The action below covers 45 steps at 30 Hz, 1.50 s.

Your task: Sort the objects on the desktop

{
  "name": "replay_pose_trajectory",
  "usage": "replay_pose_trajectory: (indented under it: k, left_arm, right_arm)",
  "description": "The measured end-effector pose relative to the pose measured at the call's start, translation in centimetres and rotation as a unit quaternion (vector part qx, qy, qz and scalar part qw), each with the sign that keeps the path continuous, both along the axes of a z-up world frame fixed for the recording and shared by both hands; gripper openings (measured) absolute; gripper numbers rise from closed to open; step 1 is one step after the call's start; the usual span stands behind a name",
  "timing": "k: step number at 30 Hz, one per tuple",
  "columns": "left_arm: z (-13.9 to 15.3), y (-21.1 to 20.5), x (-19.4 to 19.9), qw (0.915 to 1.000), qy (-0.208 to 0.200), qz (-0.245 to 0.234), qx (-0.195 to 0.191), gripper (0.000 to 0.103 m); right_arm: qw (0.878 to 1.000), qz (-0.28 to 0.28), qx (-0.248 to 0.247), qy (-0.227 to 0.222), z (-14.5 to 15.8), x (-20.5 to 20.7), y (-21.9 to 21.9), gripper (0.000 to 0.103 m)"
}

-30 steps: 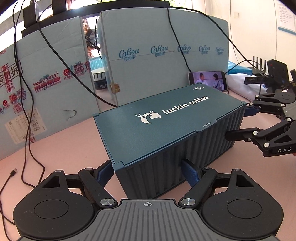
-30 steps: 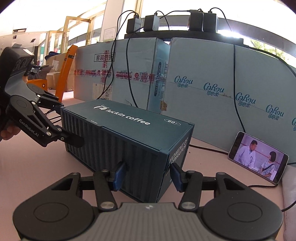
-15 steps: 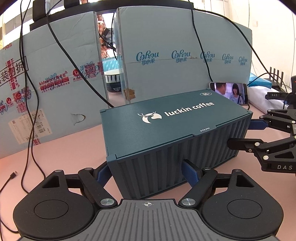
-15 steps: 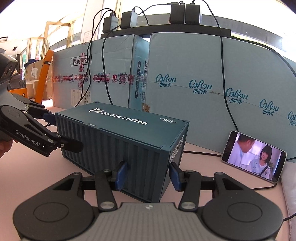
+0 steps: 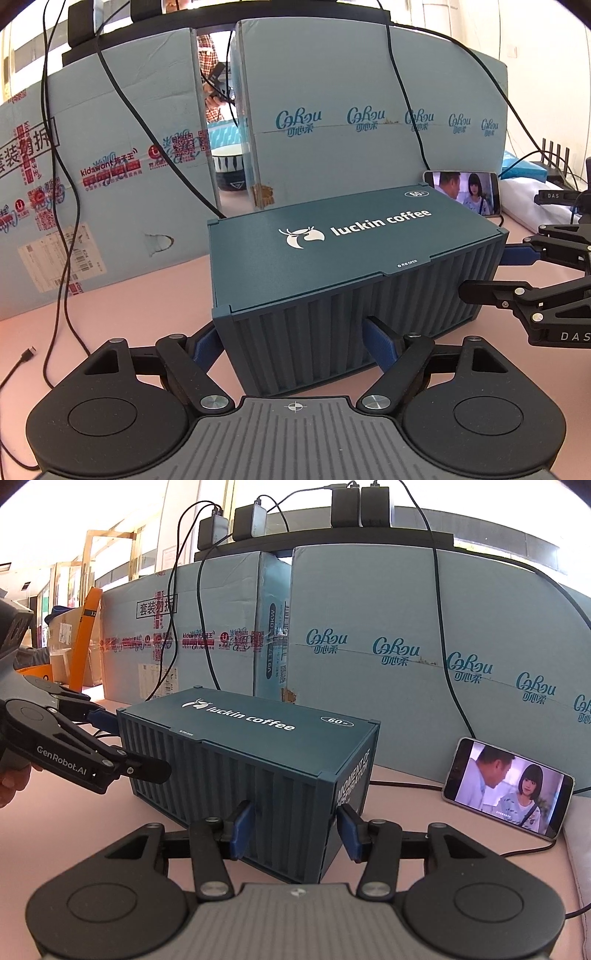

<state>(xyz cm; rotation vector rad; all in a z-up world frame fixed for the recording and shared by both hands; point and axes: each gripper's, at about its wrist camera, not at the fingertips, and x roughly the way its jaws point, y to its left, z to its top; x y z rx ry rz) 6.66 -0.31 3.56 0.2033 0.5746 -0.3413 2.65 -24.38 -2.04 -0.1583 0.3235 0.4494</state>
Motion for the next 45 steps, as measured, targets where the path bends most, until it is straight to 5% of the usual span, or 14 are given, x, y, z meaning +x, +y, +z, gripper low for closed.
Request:
replay_pose_trajectory:
  k: [5,9,12,18,21,27,37,45]
  left_arm:
    - [0.4,0.3,-1.4,0.9987,0.002,0.025,0.044,0.083]
    - [1.0,1.5,-3.9,0.9942,-0.007,0.064,0.086,0.086]
    - [1.3,2.7,-5.7,0.9923,-0.013,0.099,0.074,0.100]
    - [0.4,2.4,-6.3,0.9839,0.026,0.174,0.033,0.100]
    - [-0.3,1.3,-7.0,0.9866,0.034,0.160,-0.003,0.101]
    - [-2.9,-1.4,-6.4,0.9805,0.043,0.187,0.044,0.101]
    - [-4.0,-0.4,-5.5,0.9747,0.036,0.220,0.010,0.103]
    - [-4.2,-0.6,-5.5,0.9744,0.033,0.222,0.007,0.103]
  right_arm:
    - [1.000,-0.017,0.002,-0.003,1.0,-1.6,-1.5,0.064]
    - [0.996,-0.084,-0.002,0.016,2.2,-4.1,-3.6,0.068]
    - [0.987,-0.150,0.002,0.057,2.3,-5.4,-4.8,0.075]
    - [0.972,-0.198,0.031,0.125,0.2,-5.5,-5.0,0.079]
    - [0.971,-0.202,0.015,0.125,-0.7,-5.5,-3.5,0.083]
    - [0.966,-0.212,0.038,0.145,-2.2,-4.7,-2.2,0.088]
    - [0.966,-0.227,0.008,0.125,-3.8,-3.4,-1.1,0.102]
    - [0.968,-0.221,-0.007,0.121,-3.8,-2.7,-0.6,0.103]
